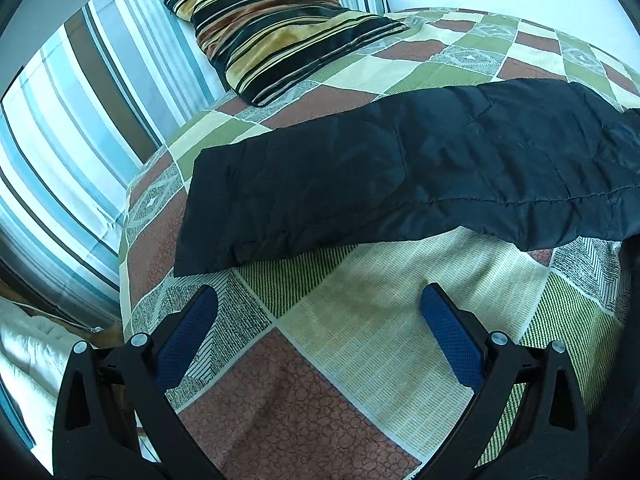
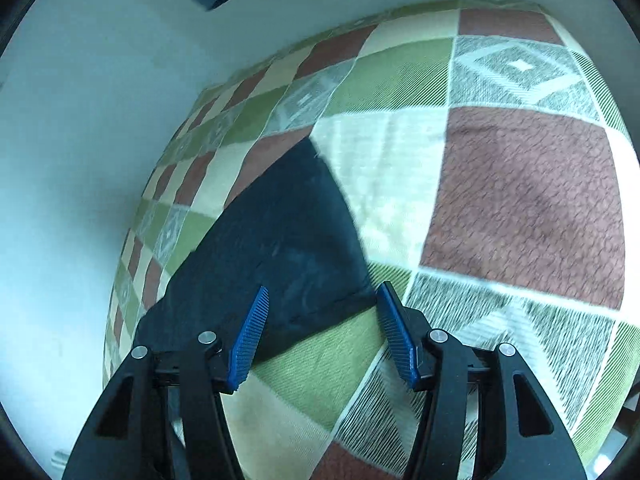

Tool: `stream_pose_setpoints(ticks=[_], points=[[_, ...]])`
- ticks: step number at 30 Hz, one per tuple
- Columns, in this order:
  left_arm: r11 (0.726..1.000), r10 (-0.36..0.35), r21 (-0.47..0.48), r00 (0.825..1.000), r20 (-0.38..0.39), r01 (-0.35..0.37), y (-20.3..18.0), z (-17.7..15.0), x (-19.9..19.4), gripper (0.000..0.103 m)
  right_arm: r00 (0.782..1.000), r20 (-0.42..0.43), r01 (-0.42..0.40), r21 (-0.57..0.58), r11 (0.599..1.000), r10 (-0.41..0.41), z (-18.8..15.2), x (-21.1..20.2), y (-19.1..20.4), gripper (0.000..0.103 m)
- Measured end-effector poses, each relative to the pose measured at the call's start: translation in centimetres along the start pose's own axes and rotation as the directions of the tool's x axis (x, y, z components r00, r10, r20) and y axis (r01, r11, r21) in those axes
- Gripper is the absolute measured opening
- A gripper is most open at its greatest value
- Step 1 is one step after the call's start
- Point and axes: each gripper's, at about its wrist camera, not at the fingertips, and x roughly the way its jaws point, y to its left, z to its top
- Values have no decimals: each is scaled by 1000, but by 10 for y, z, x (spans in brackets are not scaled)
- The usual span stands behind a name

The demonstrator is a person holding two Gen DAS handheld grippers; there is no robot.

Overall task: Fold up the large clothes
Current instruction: 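Reach the right tool to the jacket's side edge and close on it, then lift the gripped jacket side with the right tool and fold it over the body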

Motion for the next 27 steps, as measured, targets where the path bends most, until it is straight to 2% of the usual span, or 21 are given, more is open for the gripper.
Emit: stream_pose_setpoints(ticks=[4,8,10,12,14,15,20,24,27], points=[[1000,-5,-20,1000,8,5,1,-3,0,101,1000,13,-14,41,999,14,5,2,-5,57],[1000,7,-13,1000,17,-7,-1,-4,0,101,998,8,-67,23,997,67,10,15,0,57],[1000,7,-15,1000,17,-6,-1,-4,1,101,998,2,-59,4,998,59,11,21,2,57],[1000,7,-14,1000,18,-7,-1,-4,0,101,999,12,-40,-30,999,41,9,19,3,51],[1000,8,-14,1000,18,-8,-1,-4,0,101,1000,15,-11,-56,998,11,9,21,6,38],[1000,9,-13,1000,18,-9,-2,-4,1,101,1000,17,-1,-67,998,2,8,21,7,36],[1000,8,-13,1000,17,-8,-1,-4,1,101,999,36,-22,-83,996,25,8,12,9,14],[1000,6,-14,1000,17,-6,-1,-5,1,101,995,65,-67,-118,991,75,4,-9,27,9],[1000,3,-16,1000,15,-3,-1,-6,2,101,986,82,-125,-188,974,143,-4,-29,60,8]])
